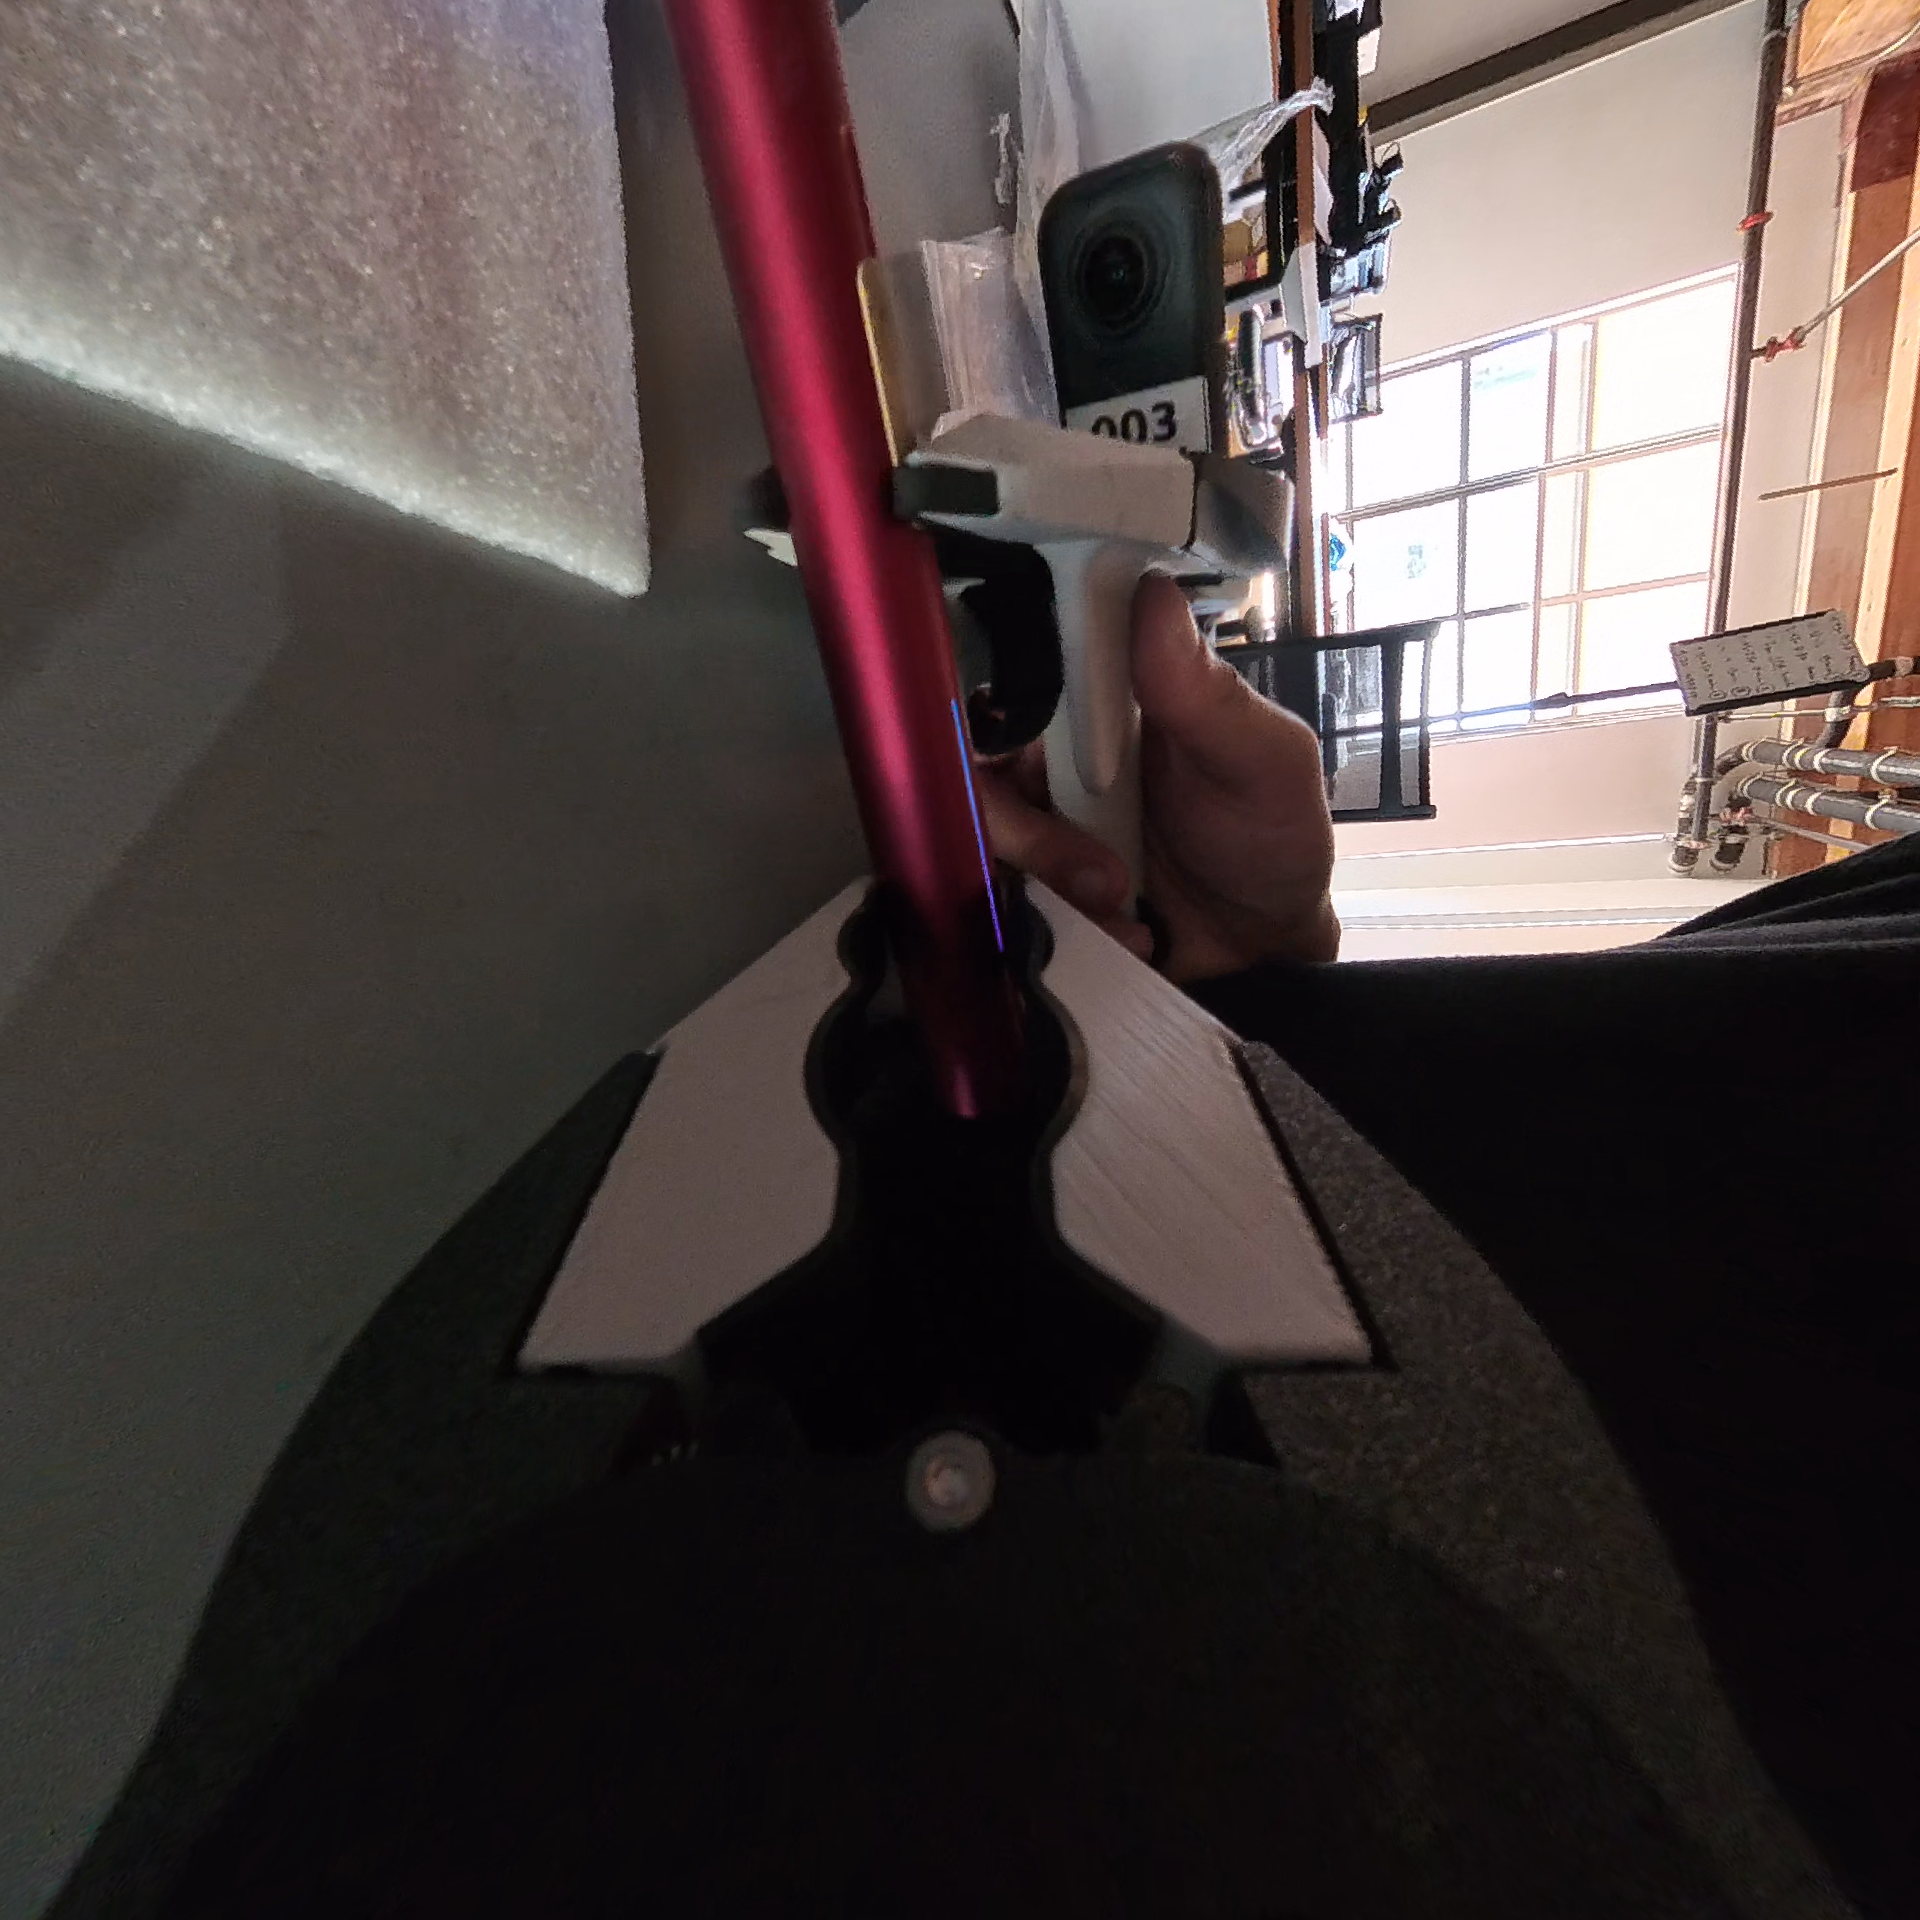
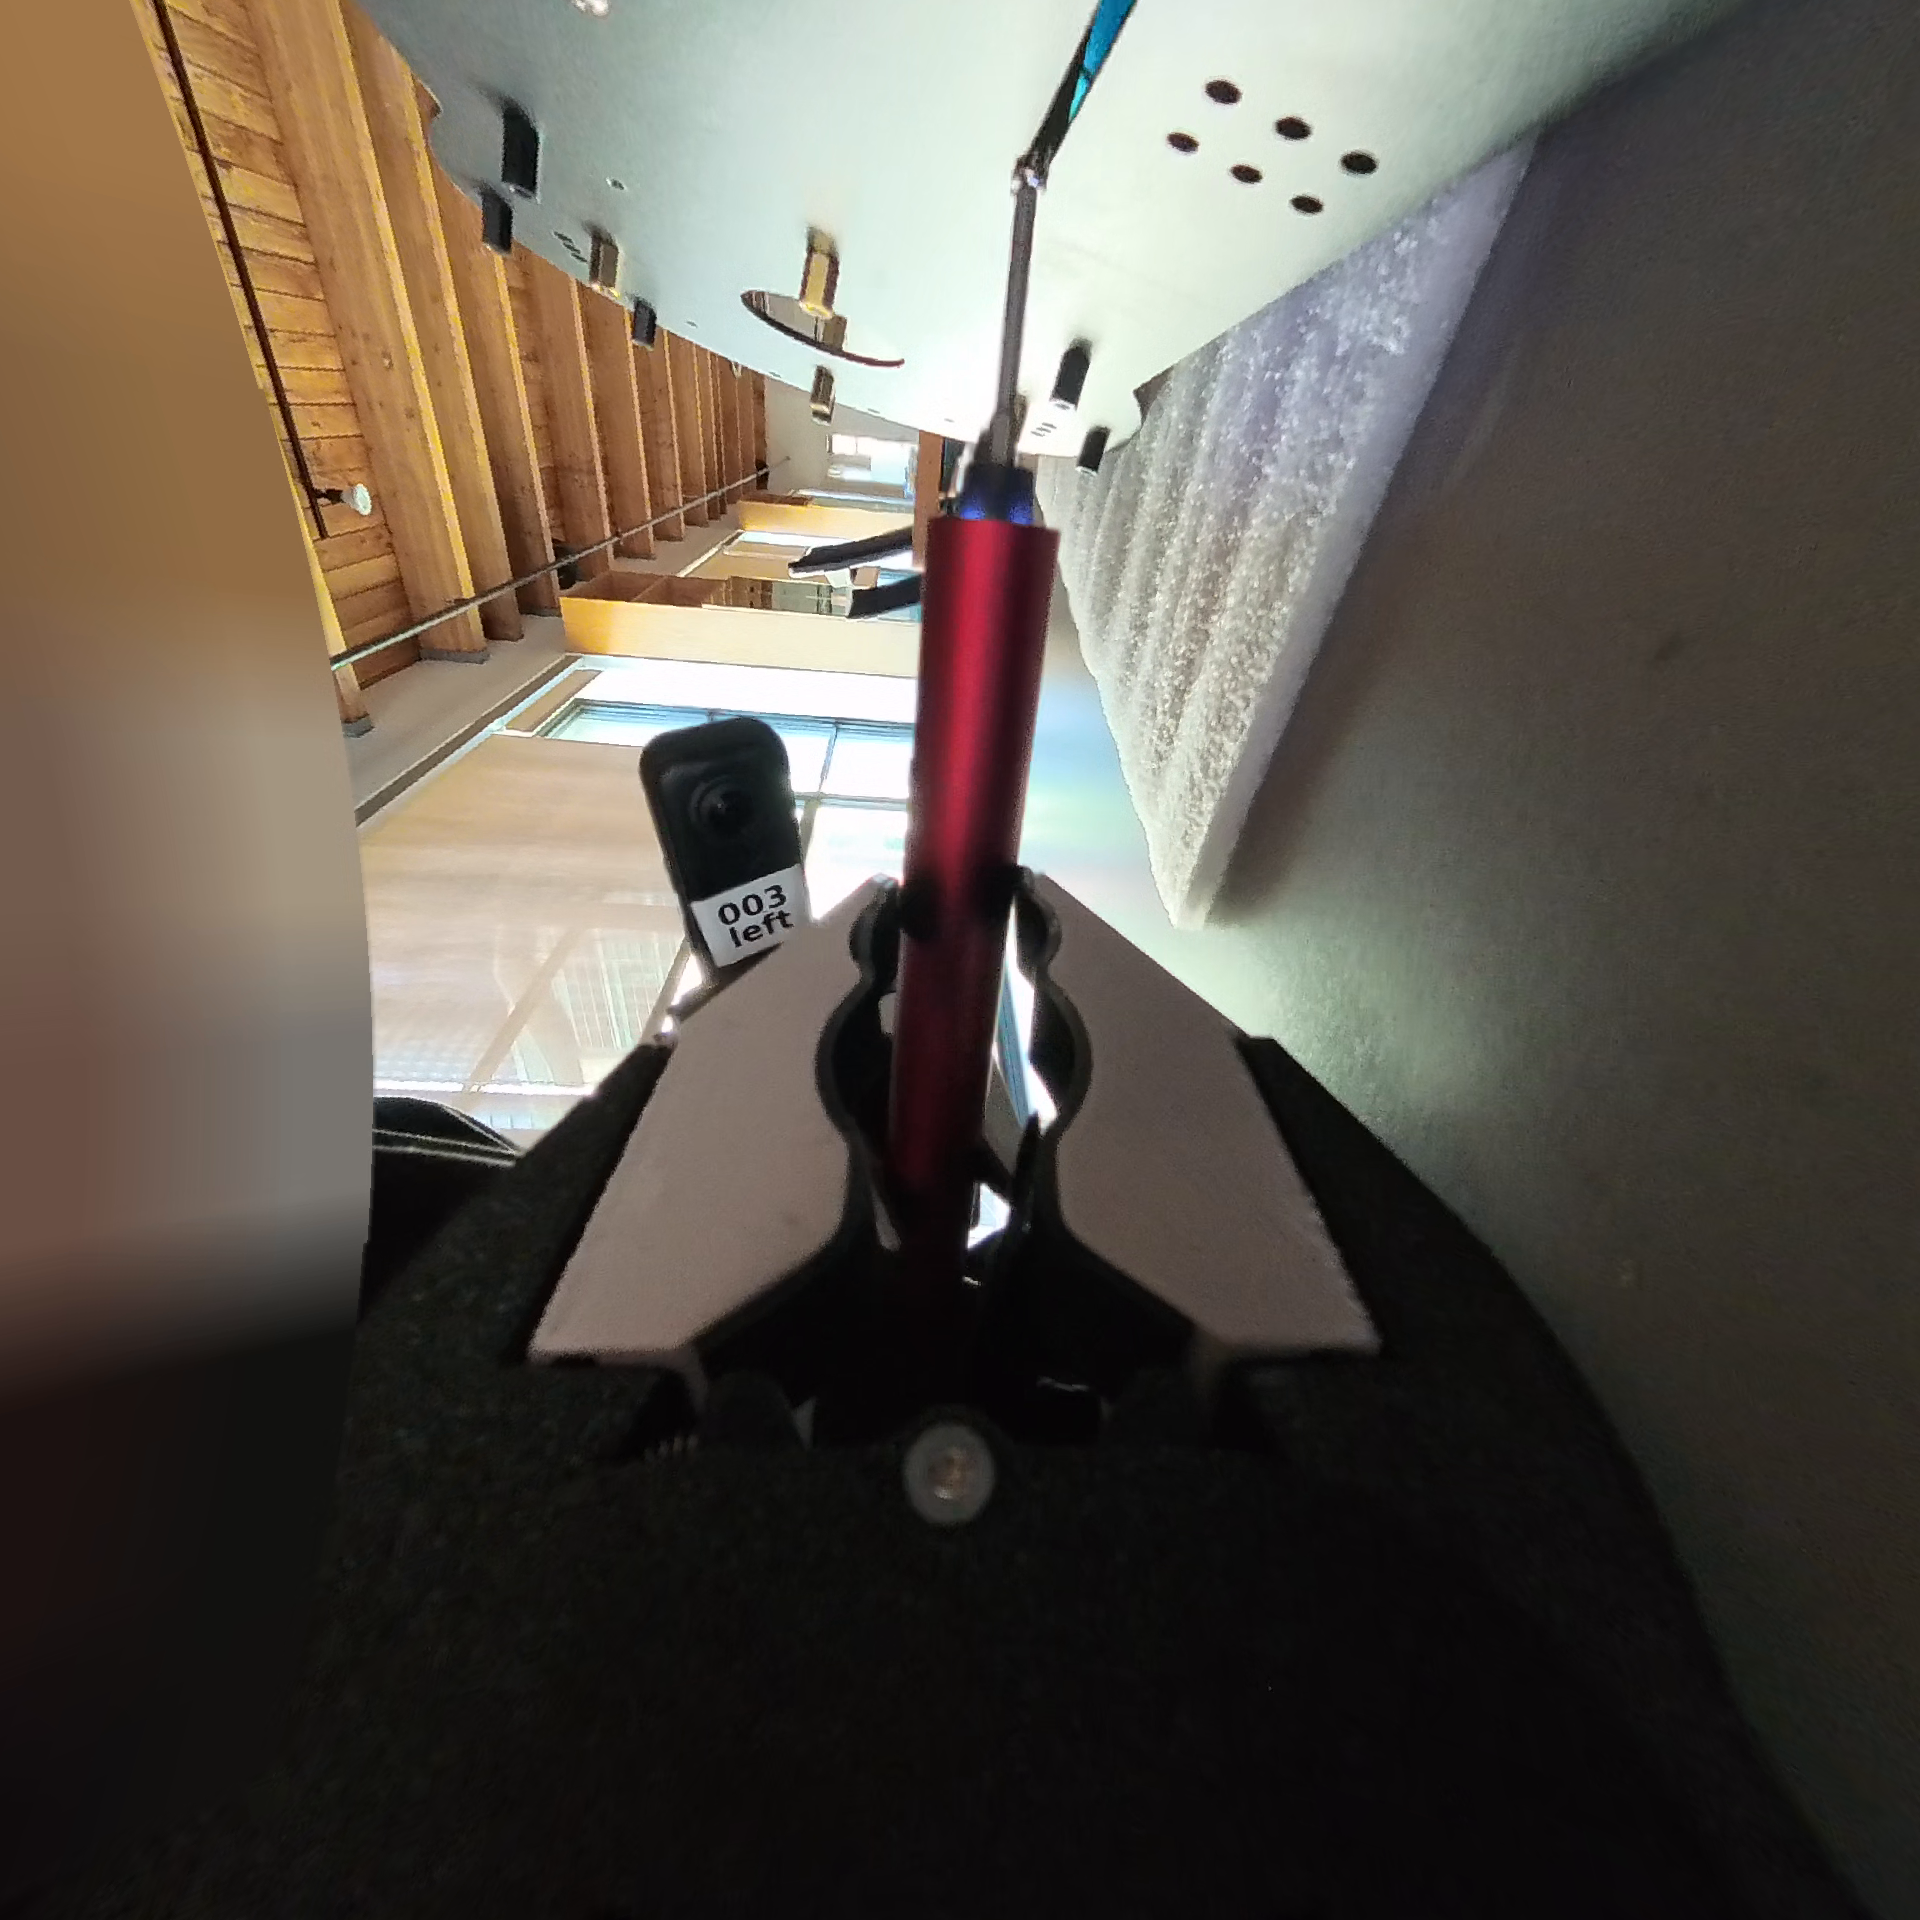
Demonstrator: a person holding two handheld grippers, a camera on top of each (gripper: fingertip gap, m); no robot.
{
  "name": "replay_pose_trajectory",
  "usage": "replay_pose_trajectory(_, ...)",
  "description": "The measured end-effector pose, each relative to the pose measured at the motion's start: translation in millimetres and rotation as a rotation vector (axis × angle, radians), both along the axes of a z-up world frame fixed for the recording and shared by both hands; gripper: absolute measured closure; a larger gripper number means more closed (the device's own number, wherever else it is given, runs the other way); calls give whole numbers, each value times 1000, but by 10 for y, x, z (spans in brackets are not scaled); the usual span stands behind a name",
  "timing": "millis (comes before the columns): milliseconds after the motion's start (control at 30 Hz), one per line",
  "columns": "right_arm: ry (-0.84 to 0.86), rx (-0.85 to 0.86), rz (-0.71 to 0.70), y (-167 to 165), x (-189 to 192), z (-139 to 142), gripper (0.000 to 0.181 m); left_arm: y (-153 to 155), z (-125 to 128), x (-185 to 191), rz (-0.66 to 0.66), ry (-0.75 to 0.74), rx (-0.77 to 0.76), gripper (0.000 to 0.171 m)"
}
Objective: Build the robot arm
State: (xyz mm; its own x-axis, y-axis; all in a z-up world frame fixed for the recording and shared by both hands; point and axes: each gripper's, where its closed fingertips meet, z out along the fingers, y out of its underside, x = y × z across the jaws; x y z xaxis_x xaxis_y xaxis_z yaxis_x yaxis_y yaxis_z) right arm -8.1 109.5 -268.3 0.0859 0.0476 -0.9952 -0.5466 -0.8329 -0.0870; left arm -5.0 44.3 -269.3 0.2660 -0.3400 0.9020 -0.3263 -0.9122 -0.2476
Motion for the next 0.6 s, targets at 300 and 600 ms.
replay_pose_trajectory(300, 55, -23, 2, 7, 15, 12, 163, 3, 4, 2, -5, -1, 0, 150)
replay_pose_trajectory(600, 59, -27, 7, 28, 24, 14, 162, 11, 3, -9, -1, -5, -10, 150)
